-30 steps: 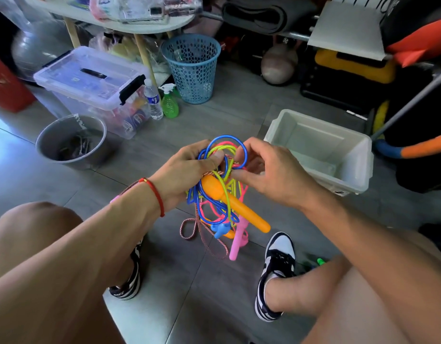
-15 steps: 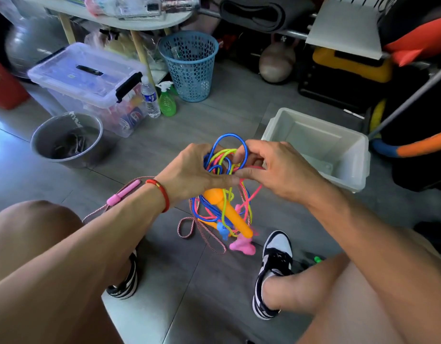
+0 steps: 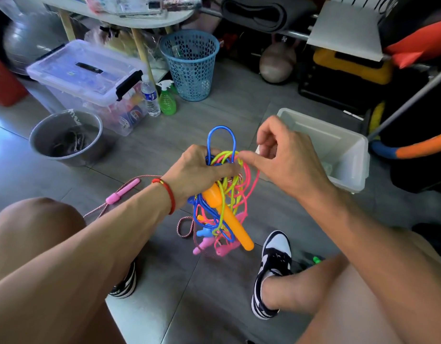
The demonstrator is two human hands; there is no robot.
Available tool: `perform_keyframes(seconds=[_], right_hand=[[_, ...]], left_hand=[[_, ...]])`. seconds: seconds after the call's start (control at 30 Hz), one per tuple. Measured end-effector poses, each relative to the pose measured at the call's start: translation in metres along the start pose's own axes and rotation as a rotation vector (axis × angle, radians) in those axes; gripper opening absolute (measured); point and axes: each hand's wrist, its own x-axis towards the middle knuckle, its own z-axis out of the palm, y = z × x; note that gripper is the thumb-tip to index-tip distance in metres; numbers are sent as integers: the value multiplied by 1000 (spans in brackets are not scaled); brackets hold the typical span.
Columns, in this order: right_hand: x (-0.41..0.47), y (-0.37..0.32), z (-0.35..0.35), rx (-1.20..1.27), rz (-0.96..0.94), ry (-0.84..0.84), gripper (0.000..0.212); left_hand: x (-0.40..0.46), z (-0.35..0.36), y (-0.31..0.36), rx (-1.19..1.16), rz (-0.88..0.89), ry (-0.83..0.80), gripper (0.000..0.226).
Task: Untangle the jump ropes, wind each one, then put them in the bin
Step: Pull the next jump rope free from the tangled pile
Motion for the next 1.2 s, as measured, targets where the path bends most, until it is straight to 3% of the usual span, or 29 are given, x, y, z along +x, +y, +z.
perform_keyframes(seconds=[0.07,0.2,0.33,0.43,0.57,0.73,0.83,0.93,1.03,1.1,1.13,1.2], right_hand=[[-1,-4,-1,-75,-26,-5,38],[-6,0,10,-117,-20,-290,35],[-4,5,13,-190,-109,-254,24],[-10,-3,14,-226,-245,-164,14],[-8,-5,12,41,-106,-142,6],[-8,-3,22,-262,-92,-267,22],[-6,-5,26,-307,-128,-218,28],[2,0,22,-52,-132,-254,20],[3,-3,9,519,23,-322,15],[-2,-6,2,734,170,-509,17],[-3,-5,2,656,217,-587,18],[-5,-1,9,247,158,-605,22]], left_hand=[[2,1,-2,-59,-44,82,17],[1,0,-2,-5,-29,81,25],[3,-1,-2,90,-27,115,12],[7,-3,-5,80,-158,169,30],[12,-5,-6,-53,-266,216,19],[10,1,-8,-44,-251,176,25],[10,3,-13,-61,-238,169,36],[12,-6,-16,-167,-246,153,50],[10,-13,-15,-297,-270,106,26],[8,-16,-13,-308,-265,92,15],[9,-17,-13,-300,-250,94,19],[9,-14,-13,-289,-209,73,36]])
